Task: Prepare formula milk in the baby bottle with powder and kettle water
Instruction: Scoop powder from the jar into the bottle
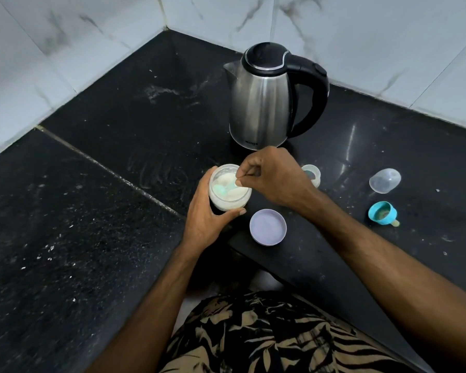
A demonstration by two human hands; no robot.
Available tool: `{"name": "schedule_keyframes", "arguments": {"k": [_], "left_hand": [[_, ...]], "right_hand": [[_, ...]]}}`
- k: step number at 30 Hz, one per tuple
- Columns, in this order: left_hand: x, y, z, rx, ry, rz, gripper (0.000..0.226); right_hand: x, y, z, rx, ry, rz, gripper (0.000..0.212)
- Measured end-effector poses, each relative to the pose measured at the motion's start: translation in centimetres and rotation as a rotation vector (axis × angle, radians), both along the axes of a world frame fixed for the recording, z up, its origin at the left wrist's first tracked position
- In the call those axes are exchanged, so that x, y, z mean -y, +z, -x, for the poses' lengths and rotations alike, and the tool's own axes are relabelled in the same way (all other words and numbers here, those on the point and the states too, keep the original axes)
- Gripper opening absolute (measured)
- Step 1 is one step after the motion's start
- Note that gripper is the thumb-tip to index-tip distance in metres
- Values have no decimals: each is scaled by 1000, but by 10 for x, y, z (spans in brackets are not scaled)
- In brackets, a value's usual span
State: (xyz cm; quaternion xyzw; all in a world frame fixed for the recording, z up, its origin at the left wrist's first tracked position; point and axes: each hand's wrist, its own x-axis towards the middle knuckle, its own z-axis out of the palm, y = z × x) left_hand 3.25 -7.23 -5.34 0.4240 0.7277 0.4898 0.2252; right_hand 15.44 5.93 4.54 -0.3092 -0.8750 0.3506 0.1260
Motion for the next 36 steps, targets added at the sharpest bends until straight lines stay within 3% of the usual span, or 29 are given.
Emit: {"name": "schedule_keyframes", "arguments": {"k": [23, 32, 36], "left_hand": [[2, 0, -1, -16, -13, 0, 104], [3, 1, -6, -6, -29, 1, 103], [3, 1, -7, 5, -33, -5, 101]], "right_hand": [[-4, 2, -8, -12, -62, 27, 3], [25, 10, 10, 403, 139, -398, 13], [32, 7, 15, 504, 208, -454, 7]]}}
